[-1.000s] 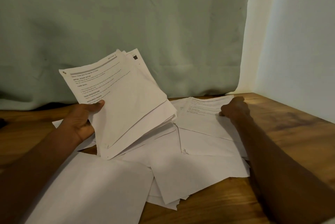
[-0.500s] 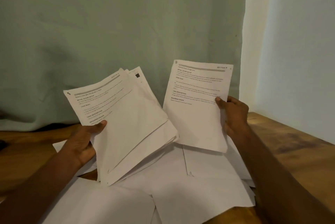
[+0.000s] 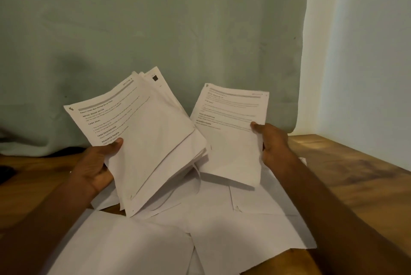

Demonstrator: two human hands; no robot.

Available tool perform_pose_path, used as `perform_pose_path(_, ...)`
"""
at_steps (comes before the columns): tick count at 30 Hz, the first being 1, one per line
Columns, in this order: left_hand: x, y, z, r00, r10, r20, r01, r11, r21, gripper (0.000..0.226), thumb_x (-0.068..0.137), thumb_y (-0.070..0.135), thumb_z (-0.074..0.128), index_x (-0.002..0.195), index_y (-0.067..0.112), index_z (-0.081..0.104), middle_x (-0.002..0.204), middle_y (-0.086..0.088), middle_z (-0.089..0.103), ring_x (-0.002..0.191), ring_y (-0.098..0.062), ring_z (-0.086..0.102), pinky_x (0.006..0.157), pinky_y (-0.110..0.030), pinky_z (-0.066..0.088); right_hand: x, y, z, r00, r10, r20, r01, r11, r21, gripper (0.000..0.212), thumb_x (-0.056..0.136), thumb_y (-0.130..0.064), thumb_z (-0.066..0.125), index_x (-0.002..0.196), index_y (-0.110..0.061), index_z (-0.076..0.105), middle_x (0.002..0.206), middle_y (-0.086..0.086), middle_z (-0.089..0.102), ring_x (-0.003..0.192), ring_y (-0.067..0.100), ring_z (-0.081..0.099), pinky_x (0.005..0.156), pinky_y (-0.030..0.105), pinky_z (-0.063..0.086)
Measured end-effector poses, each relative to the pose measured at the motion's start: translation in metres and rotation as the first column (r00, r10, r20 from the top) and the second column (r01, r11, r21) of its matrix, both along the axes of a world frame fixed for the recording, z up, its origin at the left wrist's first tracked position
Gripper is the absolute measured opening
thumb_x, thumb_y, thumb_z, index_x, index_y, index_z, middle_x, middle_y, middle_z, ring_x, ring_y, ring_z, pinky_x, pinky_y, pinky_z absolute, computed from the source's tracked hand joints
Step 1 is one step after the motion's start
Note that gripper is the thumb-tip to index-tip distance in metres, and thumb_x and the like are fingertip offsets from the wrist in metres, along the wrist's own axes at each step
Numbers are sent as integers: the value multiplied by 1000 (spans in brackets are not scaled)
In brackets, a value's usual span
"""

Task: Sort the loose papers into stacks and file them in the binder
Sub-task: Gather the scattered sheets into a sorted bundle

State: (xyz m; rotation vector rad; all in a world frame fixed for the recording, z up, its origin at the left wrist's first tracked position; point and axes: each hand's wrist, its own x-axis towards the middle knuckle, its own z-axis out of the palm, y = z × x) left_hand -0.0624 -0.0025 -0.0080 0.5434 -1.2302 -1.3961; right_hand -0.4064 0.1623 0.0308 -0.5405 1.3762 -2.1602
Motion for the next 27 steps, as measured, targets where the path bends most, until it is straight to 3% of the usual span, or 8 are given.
perform_pose_path(2, 3, -2, -1, 1000, 4, -29, -4, 1000, 24, 29, 103, -1, 48, 107, 24, 62, 110, -2, 64, 103, -22, 58, 96, -42, 48, 12, -11, -8, 992, 95, 81, -99, 994, 43, 26, 85, -8, 80, 109, -7, 71, 105, 12, 76, 88, 31, 74, 63, 40, 63)
perform_pose_path(5, 8, -5, -3, 998, 3, -69, -1, 999, 38, 31, 102, 0, 48, 112, 25, 63, 110, 1, 68, 102, -20, 64, 88, -38, 58, 24, -9, -1, 987, 86, 139, -87, 996, 2, 13, 93, -4, 70, 104, -4, 65, 91, 11, 70, 52, 15, 63, 34, 19, 42)
perform_pose_path(9, 14, -9, -5, 993, -31, -115, 37, 998, 53, 35, 101, -1, 49, 122, 24, 64, 102, 6, 77, 89, -12, 73, 74, -32, 63, 12, 17, 20, 976, -187, 114, 205, 963, -176, 7, 96, -2, 63, 100, -9, 63, 78, 6, 64, 41, 10, 57, 44, 30, 56)
perform_pose_path(13, 13, -9, -6, 988, -39, -150, 52, 995, 83, 37, 100, 1, 53, 130, 20, 61, 115, -1, 71, 101, -20, 68, 79, -35, 63, 7, 21, 16, 968, -219, 120, 238, 955, -179, 11, 96, -4, 64, 107, -5, 63, 84, 8, 66, 39, 8, 50, 60, 30, 53)
perform_pose_path(17, 13, -6, -2, 988, -54, -145, 66, 995, 79, 32, 101, 1, 51, 120, 23, 63, 116, -2, 68, 103, -22, 65, 81, -35, 62, 30, -1, -2, 993, -111, -36, 109, 993, -54, 9, 96, -1, 64, 95, -9, 60, 79, 8, 58, 40, 7, 43, 36, 19, 33)
perform_pose_path(22, 16, -6, 1, 989, -50, -138, 62, 995, 83, 32, 100, 1, 53, 121, 23, 64, 116, -2, 69, 100, -19, 67, 84, -38, 61, 73, -20, -25, 966, 157, -205, -121, 977, 178, 23, 96, 0, 63, 114, -14, 62, 93, 10, 68, 46, 7, 44, 38, 19, 34)
perform_pose_path(25, 24, -9, 8, 992, 45, -118, -29, 991, 133, 19, 101, 8, 57, 111, 22, 66, 118, -2, 68, 96, -18, 65, 90, -39, 57, 93, -24, -33, 932, 308, -189, -244, 921, 303, 28, 97, 2, 59, 123, -9, 59, 79, 11, 61, 39, 8, 43, 35, 19, 34)
perform_pose_path(27, 39, -11, 5, 986, 107, -132, -84, 982, 167, 22, 97, 20, 67, 118, 24, 68, 128, -4, 68, 110, -24, 64, 104, -47, 49, 100, -25, -37, 919, 335, -209, -239, 893, 380, 29, 98, 0, 59, 124, -10, 58, 73, 10, 58, 36, 8, 43, 36, 19, 35)
